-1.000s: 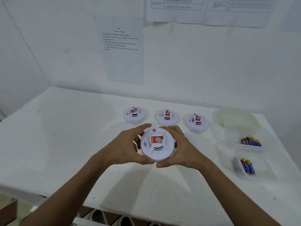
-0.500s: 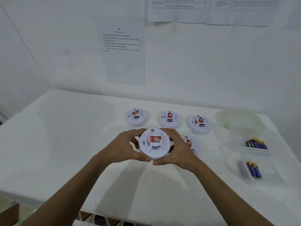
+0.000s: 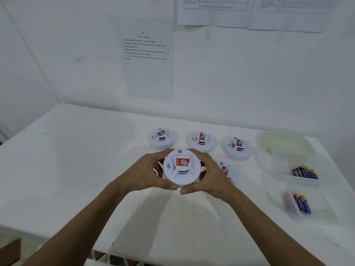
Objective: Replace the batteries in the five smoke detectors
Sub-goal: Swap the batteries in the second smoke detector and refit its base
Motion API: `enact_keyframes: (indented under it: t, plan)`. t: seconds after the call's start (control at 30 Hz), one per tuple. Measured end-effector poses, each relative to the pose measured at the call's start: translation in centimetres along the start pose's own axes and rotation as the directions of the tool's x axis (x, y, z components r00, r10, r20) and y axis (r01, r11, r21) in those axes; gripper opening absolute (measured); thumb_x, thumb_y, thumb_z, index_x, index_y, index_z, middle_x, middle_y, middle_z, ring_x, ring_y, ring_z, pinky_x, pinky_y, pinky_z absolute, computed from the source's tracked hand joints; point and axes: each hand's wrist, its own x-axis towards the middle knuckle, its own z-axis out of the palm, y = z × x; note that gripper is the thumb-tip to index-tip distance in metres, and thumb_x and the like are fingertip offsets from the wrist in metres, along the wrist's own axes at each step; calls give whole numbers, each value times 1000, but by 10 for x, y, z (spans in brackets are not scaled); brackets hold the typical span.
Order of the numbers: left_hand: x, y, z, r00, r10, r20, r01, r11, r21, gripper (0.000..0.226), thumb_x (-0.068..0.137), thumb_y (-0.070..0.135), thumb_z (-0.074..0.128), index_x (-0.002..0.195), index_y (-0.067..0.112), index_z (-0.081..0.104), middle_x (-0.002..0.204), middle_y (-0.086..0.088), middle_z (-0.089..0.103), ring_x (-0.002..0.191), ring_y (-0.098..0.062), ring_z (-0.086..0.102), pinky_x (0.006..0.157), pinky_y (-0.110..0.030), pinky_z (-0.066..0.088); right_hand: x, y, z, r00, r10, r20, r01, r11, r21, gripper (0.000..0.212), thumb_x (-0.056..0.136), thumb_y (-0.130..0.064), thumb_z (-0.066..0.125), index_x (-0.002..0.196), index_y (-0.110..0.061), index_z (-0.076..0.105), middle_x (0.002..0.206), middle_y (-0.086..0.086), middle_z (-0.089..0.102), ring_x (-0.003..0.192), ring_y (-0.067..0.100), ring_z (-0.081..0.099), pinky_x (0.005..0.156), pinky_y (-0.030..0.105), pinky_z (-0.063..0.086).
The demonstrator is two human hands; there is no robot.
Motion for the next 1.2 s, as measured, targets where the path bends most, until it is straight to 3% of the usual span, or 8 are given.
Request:
enact_keyframes:
  t: [0.17,0.33,0.6,0.77,1.2]
  plan:
    - [1,2,-2,1000,9,-13,-8,1000,11,72,65,28,89,128,33,56,106,19,68,77,-5,59,66,-14,49,1,-1,-2,1000,7,-1,-7,1000,9,104,51,-20,97,140,-29,44,135,-10,51,123,8,48,100,32,49]
    - [2,4,-2,1000,-3,-16,3,1000,15,71,64,27,89,126,37,56,104,25,66,76,-2,59,64,-13,49,3,-1,-2,1000,17,6,-17,1000,-11,104,50,-29,96,140,-32,43,136,-10,53,122,7,51,97,30,51]
    - [3,0,-4,1000,-10,-25,11,1000,24,74,63,30,90,128,36,55,104,24,67,75,-3,59,65,-14,49,3,-2,-1,1000,17,-2,-17,1000,-20,99,56,-22,96,139,-33,42,134,-14,52,115,-1,50,94,26,50]
    - [4,1,-5,1000,0,-27,1,1000,18,71,64,28,89,126,33,57,102,21,68,76,-2,60,64,-13,48,4,-3,-1,1000,10,3,-10,1000,-16,99,58,-19,95,140,-28,42,136,-10,52,118,5,50,96,29,49]
    - [7,-7,-6,999,-13,-34,14,1000,20,76,62,29,90,129,34,55,104,25,66,76,-2,59,64,-14,49,8,-1,0,1000,7,-4,-7,1000,-13,93,59,-16,94,134,-35,41,129,-16,53,106,-16,49,79,6,46]
